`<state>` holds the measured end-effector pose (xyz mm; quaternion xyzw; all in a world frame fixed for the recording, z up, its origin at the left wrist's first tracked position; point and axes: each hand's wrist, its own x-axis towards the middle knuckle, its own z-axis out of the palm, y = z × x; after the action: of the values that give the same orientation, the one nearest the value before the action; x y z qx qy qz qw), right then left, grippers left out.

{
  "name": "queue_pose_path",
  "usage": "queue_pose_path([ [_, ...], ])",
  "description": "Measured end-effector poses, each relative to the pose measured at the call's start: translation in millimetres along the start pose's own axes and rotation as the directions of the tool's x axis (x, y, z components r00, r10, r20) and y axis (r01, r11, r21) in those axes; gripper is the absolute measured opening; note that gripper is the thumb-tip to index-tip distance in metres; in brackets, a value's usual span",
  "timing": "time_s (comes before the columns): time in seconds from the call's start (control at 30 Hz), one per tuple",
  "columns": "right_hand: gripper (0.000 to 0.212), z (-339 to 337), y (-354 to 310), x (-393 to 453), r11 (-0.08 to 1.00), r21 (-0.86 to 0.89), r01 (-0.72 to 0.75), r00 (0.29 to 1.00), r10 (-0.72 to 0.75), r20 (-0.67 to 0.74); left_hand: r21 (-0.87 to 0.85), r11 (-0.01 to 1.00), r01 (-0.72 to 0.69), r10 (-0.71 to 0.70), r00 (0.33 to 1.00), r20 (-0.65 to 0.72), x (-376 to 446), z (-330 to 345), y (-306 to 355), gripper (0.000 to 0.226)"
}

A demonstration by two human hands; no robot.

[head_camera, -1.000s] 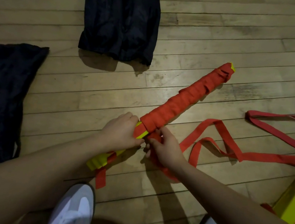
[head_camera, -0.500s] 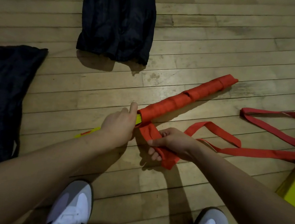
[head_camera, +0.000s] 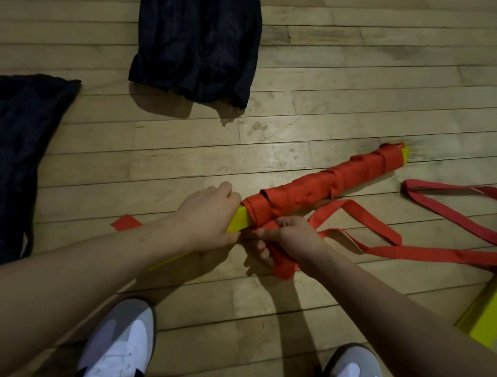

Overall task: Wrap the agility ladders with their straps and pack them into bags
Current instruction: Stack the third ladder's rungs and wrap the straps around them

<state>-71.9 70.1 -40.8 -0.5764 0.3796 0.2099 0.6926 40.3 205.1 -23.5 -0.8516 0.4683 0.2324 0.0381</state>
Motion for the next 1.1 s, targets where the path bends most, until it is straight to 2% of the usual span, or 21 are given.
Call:
queue_pose_path([
  [0.1, 0.005, 4, -4, -2, 0.999, -0.036, 0.013, 0.999, -0.011, 0.039, -0.115, 0.988, 0.101, -0.105, 0.994, -0.026, -4, 7, 12, 0.043],
  [0.23, 0.008, 1, -22, -6, 0.959, -0.281, -0.03, 0.985, 0.076, 0.154, -0.128, 0.973, 0.19, -0.197, 0.98, -0.041, -6, 16, 18, 0.039],
  [0.33, 0.006, -2, -31, -9, 0.943, -0.328, -0.06, 0.969, 0.134, 0.208, -0.051, 0.968, 0.245, -0.248, 0.968, -0.043, 0, 10, 5, 0.049],
  [0.43, 0.004, -6, -33, -8, 0.959, -0.283, -0.024, 0.971, 0.09, 0.223, 0.085, 0.964, 0.252, -0.246, 0.966, -0.075, 8, 5, -3, 0.07],
  [0.5, 0.005, -8, -33, -6, 0.976, -0.218, 0.009, 0.978, 0.037, 0.206, 0.114, 0.962, 0.25, -0.247, 0.968, -0.04, 12, 4, -1, 0.076],
  [0.6, 0.009, -11, -33, -4, 0.985, -0.161, 0.062, 0.987, -0.037, 0.157, 0.0, 0.964, 0.265, -0.262, 0.95, 0.168, 12, 7, 7, 0.08],
  [0.67, 0.011, -11, -30, -4, 0.982, -0.168, 0.084, 0.987, -0.059, 0.151, -0.021, 0.973, 0.23, -0.218, 0.945, 0.242, 10, 10, 12, 0.081],
  [0.77, 0.009, -13, -19, -6, 0.989, -0.13, 0.072, 0.989, -0.055, 0.135, 0.005, 0.997, 0.083, -0.083, 0.985, 0.151, 9, 8, 9, 0.066],
  [0.87, 0.008, -15, -10, -9, 0.992, -0.096, 0.086, 0.993, -0.077, 0.092, -0.056, 0.998, -0.01, 0.017, 0.994, 0.111, 8, 4, -3, 0.05],
  [1.0, 0.008, -10, -9, -6, 0.983, -0.115, 0.145, 0.989, -0.147, -0.012, -0.281, 0.959, -0.022, 0.025, 1.0, 0.007, 6, 3, -10, 0.042],
  [1.1, 0.007, -6, -11, -1, 0.981, -0.118, 0.154, 0.982, -0.165, -0.089, -0.282, 0.959, 0.035, -0.041, 0.999, -0.014, 11, 0, -3, 0.043],
])
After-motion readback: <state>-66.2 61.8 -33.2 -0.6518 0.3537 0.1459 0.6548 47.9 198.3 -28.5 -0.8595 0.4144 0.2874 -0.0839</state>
